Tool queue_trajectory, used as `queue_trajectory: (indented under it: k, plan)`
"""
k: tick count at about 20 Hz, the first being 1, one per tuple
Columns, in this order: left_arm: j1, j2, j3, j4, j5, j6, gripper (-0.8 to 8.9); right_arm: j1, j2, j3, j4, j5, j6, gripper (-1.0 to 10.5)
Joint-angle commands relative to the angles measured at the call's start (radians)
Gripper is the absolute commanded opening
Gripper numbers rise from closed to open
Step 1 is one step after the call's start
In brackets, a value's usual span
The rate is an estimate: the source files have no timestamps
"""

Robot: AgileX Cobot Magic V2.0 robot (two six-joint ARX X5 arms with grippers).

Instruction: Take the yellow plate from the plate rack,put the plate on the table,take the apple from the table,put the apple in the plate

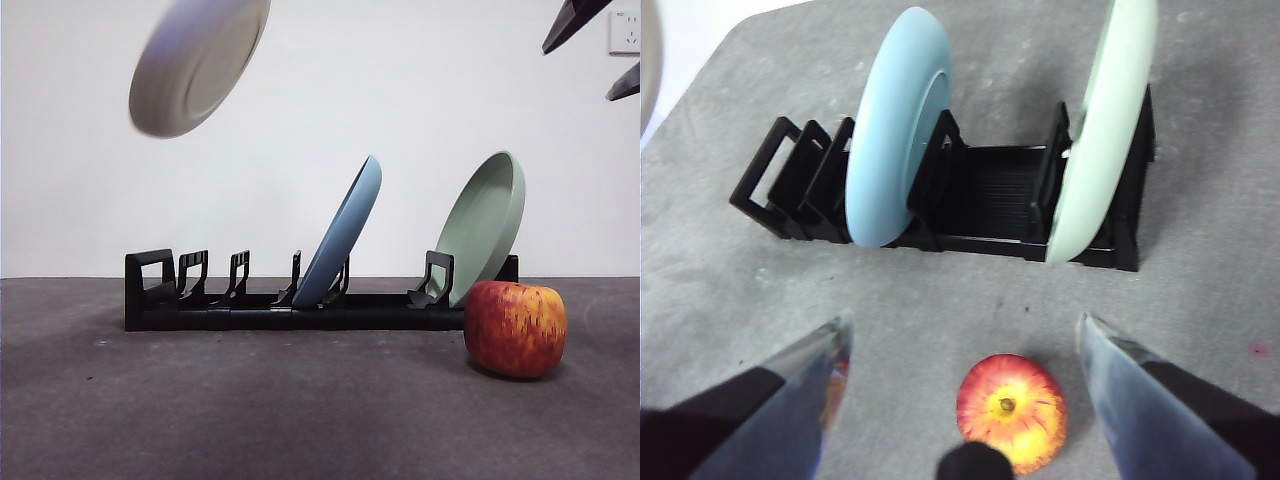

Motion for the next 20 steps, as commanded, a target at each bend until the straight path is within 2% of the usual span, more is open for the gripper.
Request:
queue_trajectory:
  k: [1, 3, 6, 9, 14, 20]
  plan:
    - [-0.047, -0.076, 0.006, -0.065, 0.001, 0.041, -0.08, 0.0, 0.002, 0.003, 0.006, 0.008, -0.002, 3.8]
    - [-0.1, -0.138, 0.006, -0.132, -0.035, 0.042, -0.08, 0.0, 0.002, 0.003, 0.006, 0.026, -0.002, 3.8]
    - [-0.195, -0.187, 0.006, -0.277, -0.192, 0.048, -0.08, 0.0, 0.002, 0.003, 0.006, 0.024, -0.002, 3.8]
    - [-0.337, -0.183, -0.019, -0.39, -0.343, 0.035, -0.08, 0.0, 0.001, 0.003, 0.006, 0.024, -0.002, 3.8]
    - [-0.566, -0.167, -0.255, -0.272, -0.598, -0.115, -0.08, 0.0, 0.001, 0.003, 0.006, 0.024, -0.002, 3.8]
    - [-0.632, -0.034, -0.533, 0.051, -0.626, -0.129, -0.08, 0.0, 0.001, 0.003, 0.005, 0.021, -0.001, 3.8]
